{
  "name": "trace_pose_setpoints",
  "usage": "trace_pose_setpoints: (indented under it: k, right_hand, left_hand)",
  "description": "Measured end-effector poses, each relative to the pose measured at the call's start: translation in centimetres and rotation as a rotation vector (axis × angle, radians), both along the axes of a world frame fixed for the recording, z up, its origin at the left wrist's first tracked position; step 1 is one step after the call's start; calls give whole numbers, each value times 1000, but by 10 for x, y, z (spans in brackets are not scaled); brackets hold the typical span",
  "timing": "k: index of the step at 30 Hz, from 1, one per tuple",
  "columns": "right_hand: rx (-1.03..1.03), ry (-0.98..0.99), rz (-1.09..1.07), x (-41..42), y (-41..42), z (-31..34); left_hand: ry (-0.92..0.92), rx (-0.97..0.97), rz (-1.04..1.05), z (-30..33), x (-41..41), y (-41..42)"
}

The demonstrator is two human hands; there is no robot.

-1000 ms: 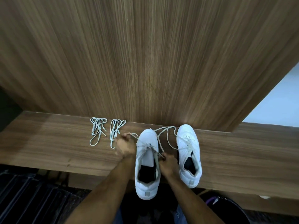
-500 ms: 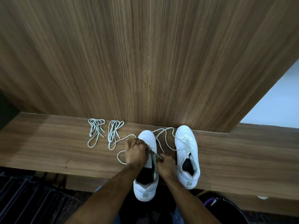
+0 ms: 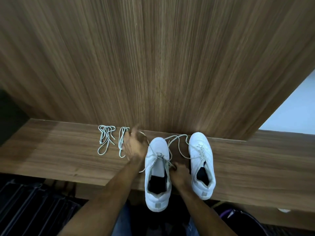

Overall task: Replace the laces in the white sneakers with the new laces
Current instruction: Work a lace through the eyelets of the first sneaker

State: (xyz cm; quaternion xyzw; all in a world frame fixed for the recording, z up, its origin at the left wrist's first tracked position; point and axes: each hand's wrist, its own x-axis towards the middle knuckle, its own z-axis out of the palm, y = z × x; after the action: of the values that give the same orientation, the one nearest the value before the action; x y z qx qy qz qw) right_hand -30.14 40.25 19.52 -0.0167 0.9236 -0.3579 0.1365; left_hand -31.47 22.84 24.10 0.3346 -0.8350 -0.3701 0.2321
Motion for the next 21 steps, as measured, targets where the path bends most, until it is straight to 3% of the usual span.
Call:
trace_pose_setpoints:
  k: [2,4,8,12,17,21]
  right_hand:
    - [15,0,14,0,-1,1]
    - [42,-2,21,0,0,3]
    - [26,-8,9,1,-1,4]
    - [28,-20,9,1,1,4]
    - [4,-16,15,1,2,2]
    - [-12,-2,22,2,3,2]
  left_hand:
    - [-292,-297,-257,-15,12,16]
    - [-463,-427,-456,-28,20,32]
    - [-544,-535,-463,-36,26,45]
    - [-412,-645,-444,-20,19,38]
    - [-33,-220,-58,17,-4,10]
    - [188,-44,137,42,-16,-6]
